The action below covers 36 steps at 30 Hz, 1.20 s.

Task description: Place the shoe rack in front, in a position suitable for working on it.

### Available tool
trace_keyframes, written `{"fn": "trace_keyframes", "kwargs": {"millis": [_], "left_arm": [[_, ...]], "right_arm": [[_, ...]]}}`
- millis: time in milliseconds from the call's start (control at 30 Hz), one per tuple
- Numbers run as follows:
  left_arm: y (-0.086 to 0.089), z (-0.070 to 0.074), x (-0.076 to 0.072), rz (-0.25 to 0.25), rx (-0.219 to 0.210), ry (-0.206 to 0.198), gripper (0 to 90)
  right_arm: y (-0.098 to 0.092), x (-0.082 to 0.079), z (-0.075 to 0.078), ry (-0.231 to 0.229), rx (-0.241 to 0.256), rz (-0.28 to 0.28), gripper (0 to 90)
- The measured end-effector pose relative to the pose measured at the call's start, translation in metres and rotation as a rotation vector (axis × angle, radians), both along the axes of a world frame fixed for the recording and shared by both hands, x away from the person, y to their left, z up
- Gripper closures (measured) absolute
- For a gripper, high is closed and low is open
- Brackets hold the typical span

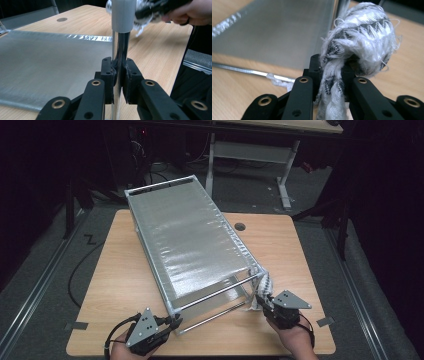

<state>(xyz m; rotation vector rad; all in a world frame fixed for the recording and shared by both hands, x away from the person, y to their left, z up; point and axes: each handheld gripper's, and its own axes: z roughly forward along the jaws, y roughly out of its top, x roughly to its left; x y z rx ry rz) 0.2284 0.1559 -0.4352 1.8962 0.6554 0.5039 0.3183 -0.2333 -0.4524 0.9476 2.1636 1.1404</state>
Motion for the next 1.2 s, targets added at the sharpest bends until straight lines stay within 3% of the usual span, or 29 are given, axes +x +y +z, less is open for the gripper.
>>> {"fn": "trace_keyframes", "kwargs": {"millis": [100, 367, 500, 600, 767, 933, 1100, 1200], "left_arm": [[0.0, 0.0, 0.0, 0.0, 0.0, 0.001, 80.3], [0.0, 0.0, 0.0, -0.001, -0.001, 0.004, 80.3], [0.0, 0.0, 0.001, -0.005, -0.001, 0.004, 80.3], [-0.001, 0.001, 0.002, -0.018, 0.002, 0.005, 80.3], [-0.009, 0.001, 0.008, -0.052, 0.001, 0.006, 80.3], [-0.022, 0.001, 0.017, -0.108, 0.0, 0.01, 80.4], [-0.038, 0.0, 0.025, -0.156, -0.01, 0.012, 80.4], [-0.042, 0.0, 0.027, -0.17, -0.013, 0.014, 80.5]], "right_arm": [[0.003, 0.001, -0.012, 0.032, -0.052, 0.015, 77.6], [0.004, 0.011, -0.038, 0.149, -0.118, 0.027, 77.6], [0.003, 0.013, -0.041, 0.162, -0.111, 0.029, 77.6], [0.0, 0.011, -0.037, 0.141, -0.116, 0.011, 77.5], [-0.02, 0.003, -0.024, 0.08, -0.084, -0.08, 76.9], [-0.055, -0.013, -0.014, 0.04, -0.052, -0.223, 76.1], [-0.084, -0.021, -0.02, 0.073, -0.07, -0.319, 74.4], [-0.097, -0.02, -0.031, 0.13, -0.082, -0.34, 69.1]]}}
